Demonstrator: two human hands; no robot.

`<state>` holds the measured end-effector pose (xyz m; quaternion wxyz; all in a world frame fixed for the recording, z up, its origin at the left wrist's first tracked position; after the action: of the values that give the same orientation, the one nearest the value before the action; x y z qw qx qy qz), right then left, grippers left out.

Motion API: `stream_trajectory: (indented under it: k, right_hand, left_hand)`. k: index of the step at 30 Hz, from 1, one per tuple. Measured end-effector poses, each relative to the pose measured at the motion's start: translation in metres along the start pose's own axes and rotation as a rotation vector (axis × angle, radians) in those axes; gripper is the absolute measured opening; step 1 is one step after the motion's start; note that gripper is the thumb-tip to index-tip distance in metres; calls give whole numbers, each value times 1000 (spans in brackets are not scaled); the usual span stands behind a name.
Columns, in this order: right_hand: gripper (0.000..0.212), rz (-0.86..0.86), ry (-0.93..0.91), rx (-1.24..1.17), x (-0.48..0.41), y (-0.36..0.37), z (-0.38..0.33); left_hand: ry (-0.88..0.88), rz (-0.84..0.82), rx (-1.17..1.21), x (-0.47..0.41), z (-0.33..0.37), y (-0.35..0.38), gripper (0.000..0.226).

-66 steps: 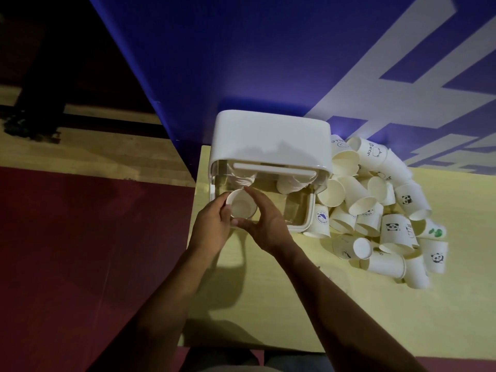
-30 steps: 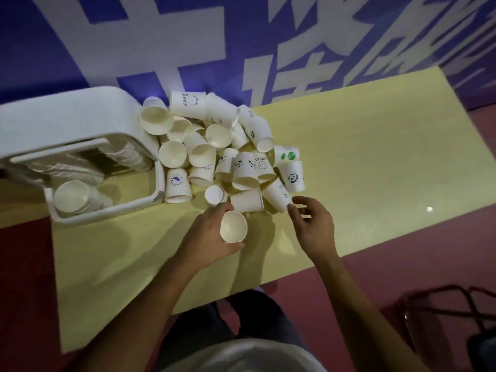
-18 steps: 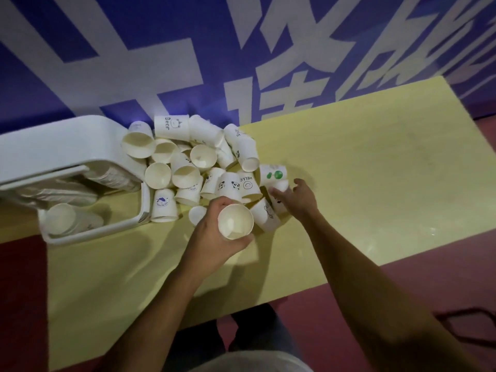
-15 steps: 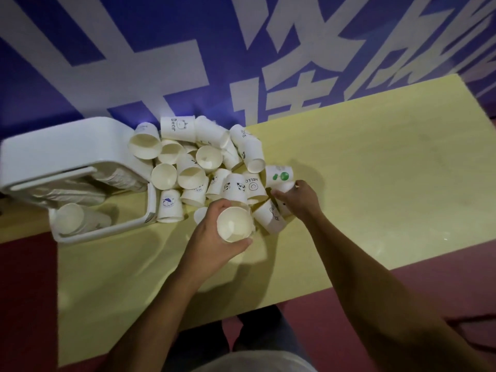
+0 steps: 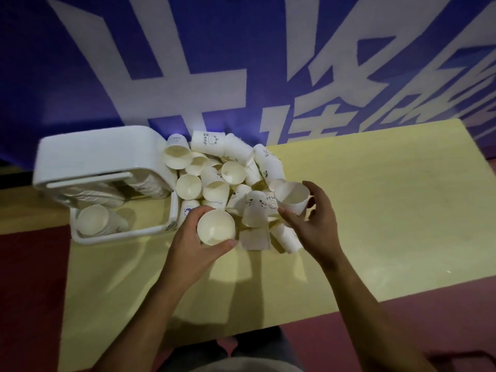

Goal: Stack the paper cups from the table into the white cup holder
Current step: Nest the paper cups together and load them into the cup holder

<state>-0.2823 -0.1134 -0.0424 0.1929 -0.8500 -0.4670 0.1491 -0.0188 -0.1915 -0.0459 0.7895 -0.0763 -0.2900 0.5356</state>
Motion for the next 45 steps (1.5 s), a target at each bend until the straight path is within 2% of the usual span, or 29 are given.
stream_trajectory:
  k: [7,12,17,22,30,36,40,43,45]
  right_hand:
    - [69,-140,-182,3,11,103,-81]
    - [79,-202,-236,-6,26,187,-124]
    - [74,-246,-230,-32,33,249,-156]
    - [74,-237,-192,-37,34,277,-169]
    - [73,-229,-155,6,36,291,-175]
    - [72,-242,-192,17,37,305,-181]
    - [74,-299,-248,26,38,331,-189]
    - [73,-362,-308,20,42,356,-191]
    - [72,-386,-313,22,45,370,-186]
  left_hand:
    - [52,153,6,-3,-35,-111,75]
    - [41,249,52,-4,-75,-190,81]
    - [45,349,70,-16,-104,-243,76]
    - [49,328,68,-42,-123,-263,74]
    - [-62,179,-161,-79,-164,-248,84]
    - [-141,140,-280,-92,-172,-242,90]
    - [-144,91,-196,-90,-175,-248,99]
    - [-124,95,-29,-79,-189,-257,82]
    - [-183,123,89,-73,-194,-263,61]
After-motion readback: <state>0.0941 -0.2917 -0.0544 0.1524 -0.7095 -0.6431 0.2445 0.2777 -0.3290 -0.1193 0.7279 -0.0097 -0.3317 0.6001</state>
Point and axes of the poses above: each hand's wrist, its own x-axis away from the middle knuckle, its own y-axis out of the palm, z = x × y, the point moved 3 cm from there along -x, towards the middle knuckle, and after that the axes turned 9 degrees about -y, right-handed, at the moved point
